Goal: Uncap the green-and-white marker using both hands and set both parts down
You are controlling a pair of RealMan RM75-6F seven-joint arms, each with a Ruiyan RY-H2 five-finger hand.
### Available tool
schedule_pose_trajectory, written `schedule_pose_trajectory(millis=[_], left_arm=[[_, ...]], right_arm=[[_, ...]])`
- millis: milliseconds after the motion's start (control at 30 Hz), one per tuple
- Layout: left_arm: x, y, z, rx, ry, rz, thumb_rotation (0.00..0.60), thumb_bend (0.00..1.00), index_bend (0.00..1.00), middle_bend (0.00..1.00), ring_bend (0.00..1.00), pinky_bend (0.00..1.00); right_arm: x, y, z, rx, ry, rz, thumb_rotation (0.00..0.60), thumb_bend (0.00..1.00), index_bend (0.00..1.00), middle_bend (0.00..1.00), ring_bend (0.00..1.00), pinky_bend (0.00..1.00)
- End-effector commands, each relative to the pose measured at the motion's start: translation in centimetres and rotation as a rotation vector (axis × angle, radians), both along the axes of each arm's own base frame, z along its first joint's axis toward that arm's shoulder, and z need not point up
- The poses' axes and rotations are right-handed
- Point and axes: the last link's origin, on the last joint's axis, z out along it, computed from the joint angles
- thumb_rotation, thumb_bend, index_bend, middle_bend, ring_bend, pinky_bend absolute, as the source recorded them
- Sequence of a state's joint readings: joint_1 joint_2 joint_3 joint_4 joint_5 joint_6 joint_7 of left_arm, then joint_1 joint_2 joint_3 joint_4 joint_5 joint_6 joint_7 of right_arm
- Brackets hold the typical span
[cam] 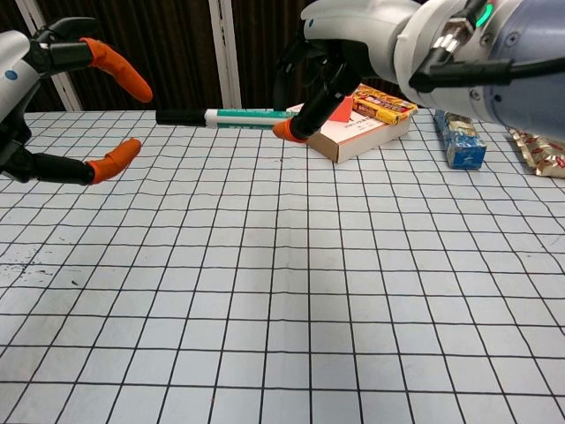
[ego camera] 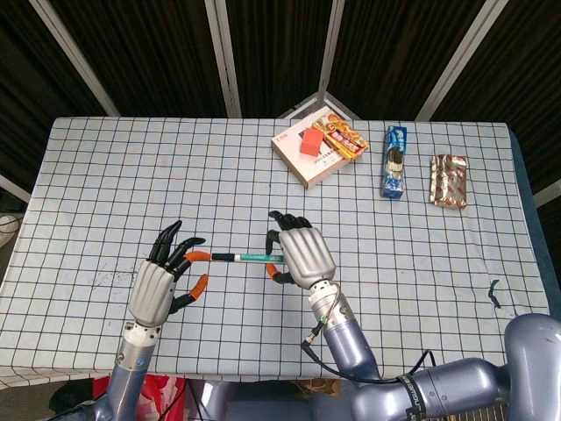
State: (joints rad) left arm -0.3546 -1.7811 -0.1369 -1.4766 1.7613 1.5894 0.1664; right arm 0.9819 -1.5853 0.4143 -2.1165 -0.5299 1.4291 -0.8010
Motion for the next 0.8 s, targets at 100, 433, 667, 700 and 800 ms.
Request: schedule_pose_trajectory(millis=[100, 433, 667, 700, 800], left_arm=[[0.0, 0.2, 0.0, 0.008, -0.004, 0.001, 0.6, 0.46, 0.42, 0.27, 0.01, 0.1], [-0.1, 0.9, -0.3, 0.02, -0.018, 0.01, 0.6, 0.46, 0.43, 0.28, 0.01, 0.1], [0.1, 1.3, -0.8, 0.02, -0.017, 0.006, 0.6, 0.46, 0.46, 0.29, 0.01, 0.1], [0.1, 1.3, -0.9, 0.021, -0.017, 0.005, 0.6, 0.46, 0.46, 0.29, 0.01, 0.1], [0.3, 1.4, -1.1, 0.019, -0.017, 0.002, 0.6, 0.46, 0.48, 0.3, 0.01, 0.1]], right_arm=[[0.2, 0.0, 0.0, 0.0, -0.006, 0.004, 0.6, 0.43, 0.71, 0.17, 0.17, 0.19], [0.3, 0.0, 0.0, 0.008, -0.019, 0.002, 0.6, 0.43, 0.72, 0.17, 0.17, 0.19], [0.6, 0.1, 0.1, 0.011, -0.03, 0.008, 0.6, 0.44, 0.72, 0.17, 0.17, 0.19], [0.7, 0.1, 0.1, 0.011, -0.031, 0.008, 0.6, 0.44, 0.72, 0.17, 0.17, 0.19], [0.7, 0.1, 0.1, 0.012, -0.034, 0.008, 0.6, 0.44, 0.72, 0.17, 0.17, 0.19]])
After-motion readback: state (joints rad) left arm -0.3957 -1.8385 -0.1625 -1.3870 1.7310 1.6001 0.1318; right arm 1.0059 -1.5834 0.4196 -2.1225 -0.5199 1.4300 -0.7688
